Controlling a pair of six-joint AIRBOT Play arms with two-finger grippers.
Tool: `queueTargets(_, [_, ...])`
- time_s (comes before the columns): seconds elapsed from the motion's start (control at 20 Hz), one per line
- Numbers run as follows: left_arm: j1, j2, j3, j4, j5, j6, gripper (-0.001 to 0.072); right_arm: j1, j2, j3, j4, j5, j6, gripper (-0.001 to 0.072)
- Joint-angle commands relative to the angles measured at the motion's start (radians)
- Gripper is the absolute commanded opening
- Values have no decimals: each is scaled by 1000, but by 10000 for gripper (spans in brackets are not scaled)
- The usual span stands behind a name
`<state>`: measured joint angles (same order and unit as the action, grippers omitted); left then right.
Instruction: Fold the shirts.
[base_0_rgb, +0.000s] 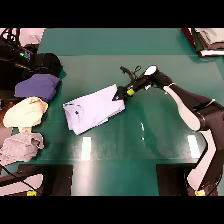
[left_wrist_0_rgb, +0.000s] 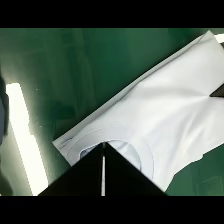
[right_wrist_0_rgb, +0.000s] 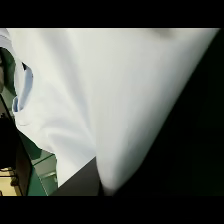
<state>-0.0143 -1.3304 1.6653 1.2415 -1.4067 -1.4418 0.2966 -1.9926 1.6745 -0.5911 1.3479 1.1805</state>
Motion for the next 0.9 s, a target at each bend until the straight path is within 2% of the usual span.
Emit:
queueTargets(0.0, [0, 1, 0, 0, -12, 2, 22, -82, 70, 12, -76, 35, -14, 16])
queueTargets(0.2, [0, 1, 0, 0, -15, 2, 22, -343, 287, -158, -174, -52, -4, 16])
queueTargets(0.4, [0, 1, 0, 0, -14, 0, 22, -690, 527, -372, -285, -222, 66, 16])
queueTargets(0.6, [0, 1, 0, -8, -14, -15, 22, -1035, 719, -538, -301, -384, 106, 15])
queueTargets(0.7, [0, 1, 0, -24, -6, -25, 22, -1171, 783, -612, -302, -420, 114, 15])
queueTargets(0.85, [0, 1, 0, -50, 16, -25, 22, -1294, 805, -685, -304, -391, 114, 15])
